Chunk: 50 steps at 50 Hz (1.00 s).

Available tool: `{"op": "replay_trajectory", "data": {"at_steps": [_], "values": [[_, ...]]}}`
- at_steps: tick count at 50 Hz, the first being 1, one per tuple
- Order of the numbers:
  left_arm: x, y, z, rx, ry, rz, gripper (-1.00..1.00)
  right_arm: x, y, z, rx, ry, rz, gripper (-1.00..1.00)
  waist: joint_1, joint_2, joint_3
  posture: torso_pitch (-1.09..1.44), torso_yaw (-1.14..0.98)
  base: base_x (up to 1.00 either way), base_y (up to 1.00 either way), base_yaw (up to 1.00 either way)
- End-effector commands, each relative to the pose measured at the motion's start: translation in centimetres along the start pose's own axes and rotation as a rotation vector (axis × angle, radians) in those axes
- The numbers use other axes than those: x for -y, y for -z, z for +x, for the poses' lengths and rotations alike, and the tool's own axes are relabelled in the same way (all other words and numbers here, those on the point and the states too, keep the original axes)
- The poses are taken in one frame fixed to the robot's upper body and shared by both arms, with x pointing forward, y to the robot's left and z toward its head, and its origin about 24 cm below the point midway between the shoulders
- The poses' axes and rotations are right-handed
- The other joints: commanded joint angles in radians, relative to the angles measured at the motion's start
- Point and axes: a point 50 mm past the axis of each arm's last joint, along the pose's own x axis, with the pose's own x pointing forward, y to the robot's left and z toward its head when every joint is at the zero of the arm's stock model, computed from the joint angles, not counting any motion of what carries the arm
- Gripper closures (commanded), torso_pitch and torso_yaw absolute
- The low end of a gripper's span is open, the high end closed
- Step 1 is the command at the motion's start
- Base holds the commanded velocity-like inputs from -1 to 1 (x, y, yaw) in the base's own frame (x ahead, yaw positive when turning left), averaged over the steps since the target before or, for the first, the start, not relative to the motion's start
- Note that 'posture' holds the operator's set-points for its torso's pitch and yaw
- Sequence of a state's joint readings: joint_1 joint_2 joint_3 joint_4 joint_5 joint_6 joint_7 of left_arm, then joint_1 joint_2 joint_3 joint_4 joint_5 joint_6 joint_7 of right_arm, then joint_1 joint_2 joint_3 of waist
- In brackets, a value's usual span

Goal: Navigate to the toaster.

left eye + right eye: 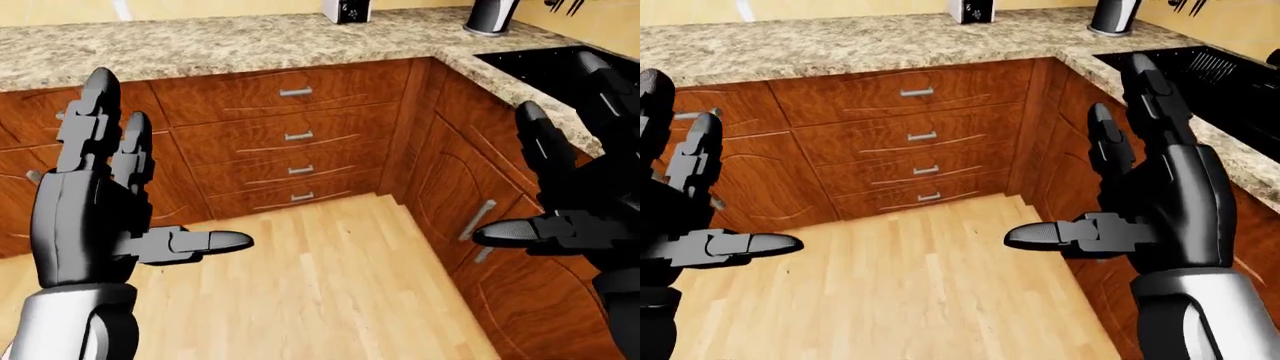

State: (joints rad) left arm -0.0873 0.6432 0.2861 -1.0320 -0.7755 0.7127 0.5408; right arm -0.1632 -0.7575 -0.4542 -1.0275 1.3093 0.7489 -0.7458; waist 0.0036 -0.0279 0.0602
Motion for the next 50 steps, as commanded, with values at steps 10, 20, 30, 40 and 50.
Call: {"op": "replay_trajectory", "data": {"at_steps": [10, 20, 30, 40, 50], "values": [[-0.26, -1.16, 0.09, 0.079, -0.026, 0.014, -1.00, -0.30, -0.79, -0.11, 0.060, -0.016, -0.004, -1.00, 0.017, 0.073, -0.014, 0.00, 0.00, 0.00, -0.27, 0.00], [-0.28, -1.03, 0.28, 0.074, -0.031, 0.014, -1.00, -0.38, -0.59, -0.03, 0.053, -0.015, -0.001, -1.00, 0.015, -0.019, -0.027, 0.00, 0.00, 0.00, -0.27, 0.00], [-0.32, -0.67, -0.03, 0.072, -0.029, 0.017, -1.00, -0.43, -0.17, -0.09, 0.049, -0.019, -0.006, -1.00, 0.006, 0.024, -0.005, 0.00, 0.00, 0.00, -0.27, 0.00], [-0.32, -0.30, -0.29, 0.071, -0.036, 0.021, -1.00, -0.19, -0.04, -0.22, 0.053, -0.014, -0.009, -1.00, 0.012, 0.072, -0.027, 0.00, 0.00, 0.00, -0.27, 0.00], [-0.33, -0.33, -0.23, 0.071, -0.039, 0.020, -1.00, -0.07, -0.24, -0.22, 0.056, -0.009, -0.009, -1.00, 0.001, -0.027, -0.021, 0.00, 0.00, 0.00, -0.27, 0.00]]}}
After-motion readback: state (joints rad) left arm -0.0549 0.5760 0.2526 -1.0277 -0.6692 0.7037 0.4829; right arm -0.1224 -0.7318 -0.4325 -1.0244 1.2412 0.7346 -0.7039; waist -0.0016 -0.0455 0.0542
